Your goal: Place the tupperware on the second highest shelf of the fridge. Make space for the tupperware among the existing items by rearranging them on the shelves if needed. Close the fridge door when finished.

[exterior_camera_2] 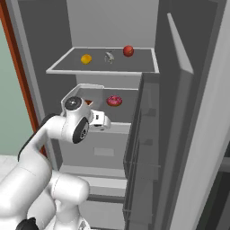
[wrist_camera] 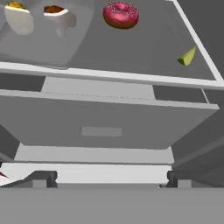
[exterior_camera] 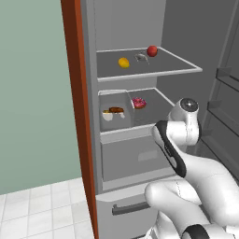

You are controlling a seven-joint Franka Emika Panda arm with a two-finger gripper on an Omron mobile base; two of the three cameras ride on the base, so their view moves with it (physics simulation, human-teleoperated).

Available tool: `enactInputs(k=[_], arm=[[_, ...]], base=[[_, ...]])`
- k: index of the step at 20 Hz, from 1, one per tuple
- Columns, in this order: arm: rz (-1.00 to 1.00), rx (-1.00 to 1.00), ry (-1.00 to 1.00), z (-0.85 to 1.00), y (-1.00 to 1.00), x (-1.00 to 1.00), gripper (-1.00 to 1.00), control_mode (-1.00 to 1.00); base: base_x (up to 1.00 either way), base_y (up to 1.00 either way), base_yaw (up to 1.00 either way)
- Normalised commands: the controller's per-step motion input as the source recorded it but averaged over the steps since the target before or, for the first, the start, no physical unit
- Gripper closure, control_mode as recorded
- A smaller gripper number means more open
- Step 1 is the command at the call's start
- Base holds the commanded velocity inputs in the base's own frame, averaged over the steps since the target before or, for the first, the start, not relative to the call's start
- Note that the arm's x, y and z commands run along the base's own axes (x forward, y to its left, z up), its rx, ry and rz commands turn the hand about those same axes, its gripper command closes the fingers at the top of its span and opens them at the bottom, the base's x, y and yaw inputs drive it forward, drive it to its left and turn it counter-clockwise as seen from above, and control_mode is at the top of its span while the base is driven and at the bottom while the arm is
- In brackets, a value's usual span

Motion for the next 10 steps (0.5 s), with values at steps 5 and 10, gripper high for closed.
enactInputs(k=[5, 10], arm=[[0.02, -0.05, 0.0, 0.08, 0.08, -0.01, -1.0, 1.0], [0.0, 0.0, 0.0, 0.0, 0.0, 0.0, -1.0, 1.0]], base=[[0.01, 0.0, 0.0], [-0.55, -0.13, 0.0]])
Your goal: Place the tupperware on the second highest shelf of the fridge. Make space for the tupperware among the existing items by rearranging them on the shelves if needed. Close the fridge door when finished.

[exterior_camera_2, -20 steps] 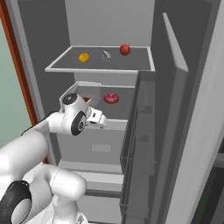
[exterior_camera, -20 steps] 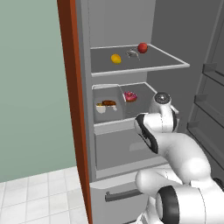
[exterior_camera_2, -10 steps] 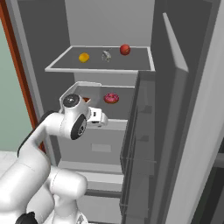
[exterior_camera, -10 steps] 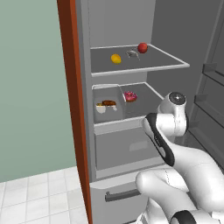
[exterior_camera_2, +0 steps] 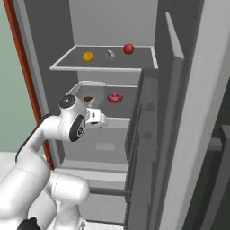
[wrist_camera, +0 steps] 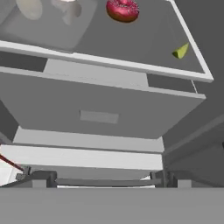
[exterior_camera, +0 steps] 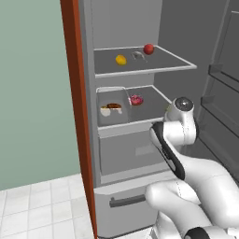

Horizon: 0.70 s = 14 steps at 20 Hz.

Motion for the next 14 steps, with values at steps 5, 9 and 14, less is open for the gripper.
enactInputs(k=[5, 9, 14], arm=[[0.0, 0.0, 0.0, 0.0, 0.0, 0.0, -1.0, 1.0], [0.0, 0.0, 0.0, 0.0, 0.0, 0.0, -1.0, 1.0], [0.0, 0.0, 0.0, 0.0, 0.0, 0.0, -1.0, 1.0]], base=[[-0.81, -0.18, 0.0], [-0.76, -0.22, 0.0], [-0.42, -0.13, 0.0]])
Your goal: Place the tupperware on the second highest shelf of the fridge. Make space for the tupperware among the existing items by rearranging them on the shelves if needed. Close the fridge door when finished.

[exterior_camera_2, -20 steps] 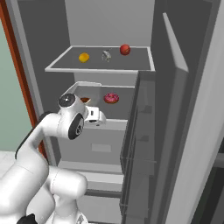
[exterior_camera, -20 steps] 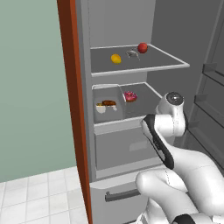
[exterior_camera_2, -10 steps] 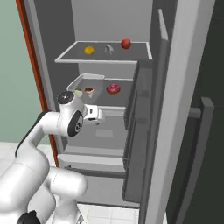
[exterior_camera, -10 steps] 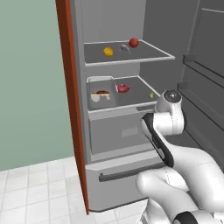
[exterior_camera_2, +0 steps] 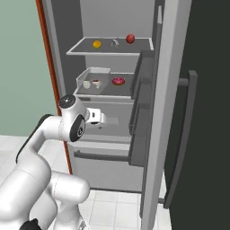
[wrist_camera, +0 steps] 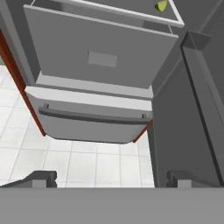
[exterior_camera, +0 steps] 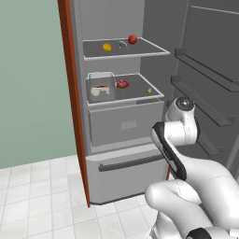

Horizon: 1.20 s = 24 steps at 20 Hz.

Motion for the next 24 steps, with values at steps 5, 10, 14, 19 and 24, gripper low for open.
enactInputs(k=[5, 10, 14, 19, 24], arm=[[0.0, 0.0, 0.0, 0.0, 0.0, 0.01, -1.0, -1.0], [-0.04, 0.0, 0.0, -0.06, -0.23, -0.22, -1.0, -1.0], [-0.28, 0.04, -0.06, -0.33, -0.89, -0.65, -1.0, -1.0], [-0.43, 0.04, -0.16, -0.34, -0.75, -0.8, -1.0, -1.0], [-0.27, 0.18, -0.02, 0.0, -0.97, -0.74, -1.0, -1.0]], base=[[0.0, 0.0, 0.0], [0.0, 0.0, 0.0], [0.0, 0.0, 0.0], [0.0, 0.0, 0.0], [0.0, 0.0, 0.0]])
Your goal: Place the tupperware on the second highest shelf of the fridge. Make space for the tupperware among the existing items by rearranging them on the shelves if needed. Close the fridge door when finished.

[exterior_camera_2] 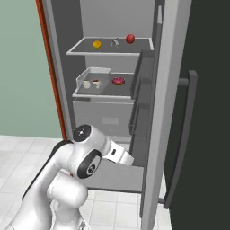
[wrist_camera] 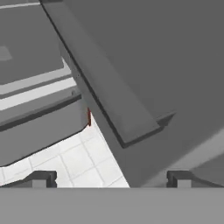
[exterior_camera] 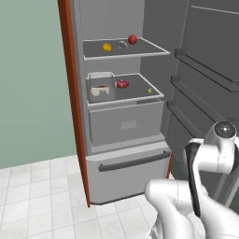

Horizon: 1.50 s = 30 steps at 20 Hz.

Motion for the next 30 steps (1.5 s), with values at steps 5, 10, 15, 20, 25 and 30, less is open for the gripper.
enactInputs(k=[5, 10, 15, 20, 25, 30], arm=[[-0.17, 0.44, -0.11, 0.01, -1.0, -0.69, -1.0, -1.0], [-0.09, 0.49, -0.07, 0.0, -1.0, -0.42, -1.0, -1.0], [-0.04, 0.49, -0.03, 0.0, -1.0, -0.02, -1.0, -1.0], [-0.12, 0.35, 0.0, 0.0, -1.0, 0.0, -1.0, -1.0], [-0.04, 0.3, -0.17, -0.2, -0.86, -0.09, -1.0, -1.0], [-0.01, 0.24, -0.6, -0.28, -0.91, -0.98, -1.0, -1.0]], base=[[0.0, 0.0, 0.0], [0.0, 0.0, 0.0], [0.0, 0.0, 0.0], [0.0, 0.0, 0.0], [0.0, 0.0, 0.0], [0.0, 0.0, 0.0]])
